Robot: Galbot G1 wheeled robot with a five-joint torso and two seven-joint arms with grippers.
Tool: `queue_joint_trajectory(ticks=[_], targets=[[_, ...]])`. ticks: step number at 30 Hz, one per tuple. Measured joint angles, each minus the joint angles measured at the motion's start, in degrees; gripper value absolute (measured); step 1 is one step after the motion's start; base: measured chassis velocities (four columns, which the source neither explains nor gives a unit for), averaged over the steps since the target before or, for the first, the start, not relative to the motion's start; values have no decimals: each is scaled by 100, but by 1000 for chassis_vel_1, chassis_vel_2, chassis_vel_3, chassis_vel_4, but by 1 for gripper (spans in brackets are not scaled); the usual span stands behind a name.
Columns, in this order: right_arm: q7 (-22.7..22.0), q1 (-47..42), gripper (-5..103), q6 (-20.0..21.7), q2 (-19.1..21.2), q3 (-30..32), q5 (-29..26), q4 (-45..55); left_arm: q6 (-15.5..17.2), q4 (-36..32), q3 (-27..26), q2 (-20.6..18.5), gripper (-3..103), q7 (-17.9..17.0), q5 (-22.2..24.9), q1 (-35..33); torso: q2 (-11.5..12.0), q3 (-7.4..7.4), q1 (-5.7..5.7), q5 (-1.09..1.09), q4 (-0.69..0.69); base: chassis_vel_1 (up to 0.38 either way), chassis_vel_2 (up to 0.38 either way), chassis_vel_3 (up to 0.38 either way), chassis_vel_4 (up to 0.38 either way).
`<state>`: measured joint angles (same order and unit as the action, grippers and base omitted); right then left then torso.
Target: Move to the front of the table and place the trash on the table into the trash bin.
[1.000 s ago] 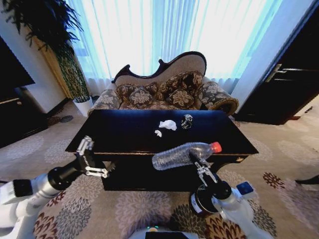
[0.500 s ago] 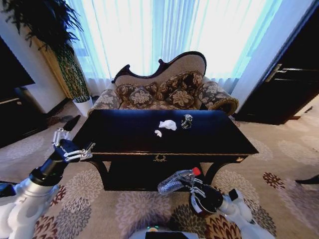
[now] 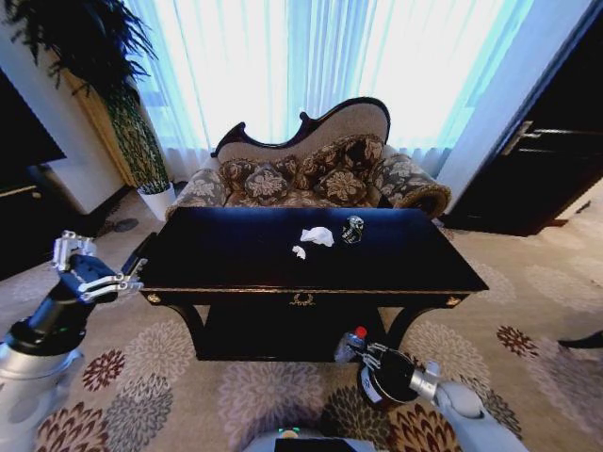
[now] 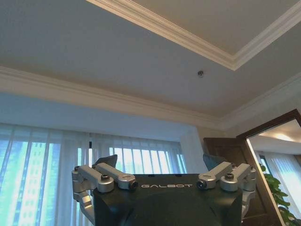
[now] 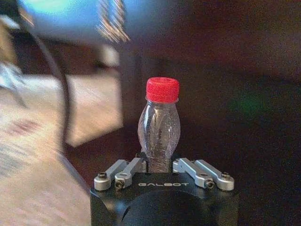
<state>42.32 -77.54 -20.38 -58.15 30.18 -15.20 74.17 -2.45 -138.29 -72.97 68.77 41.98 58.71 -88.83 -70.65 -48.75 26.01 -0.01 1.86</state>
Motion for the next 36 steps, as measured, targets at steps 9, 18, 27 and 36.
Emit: queue_joint_trajectory(ticks=[9, 18, 27, 36], targets=[[-2482, 297, 19, 438, -111, -124, 899, -970, -20, -68, -48, 42, 100, 63, 44, -62, 0, 0, 0, 1, 0, 0, 0, 0, 0], [-2969, 562, 19, 804, -166, -85, 920, -1831, -20, -76, -55, 34, 100, 89, 89, -48, 0, 0, 0, -1, 0, 0, 0, 0, 0], [-2953, 548, 19, 1152, -412, -115, 678, -1933, -52, -17, -29, 30, 100, 175, 83, -45, 0, 0, 0, 0, -1, 0, 0, 0, 0], [-2989, 512, 25, 1248, -531, -121, 702, -1961, -103, 92, -23, -36, 100, 282, 54, -18, 0, 0, 0, -1, 0, 0, 0, 0, 0]])
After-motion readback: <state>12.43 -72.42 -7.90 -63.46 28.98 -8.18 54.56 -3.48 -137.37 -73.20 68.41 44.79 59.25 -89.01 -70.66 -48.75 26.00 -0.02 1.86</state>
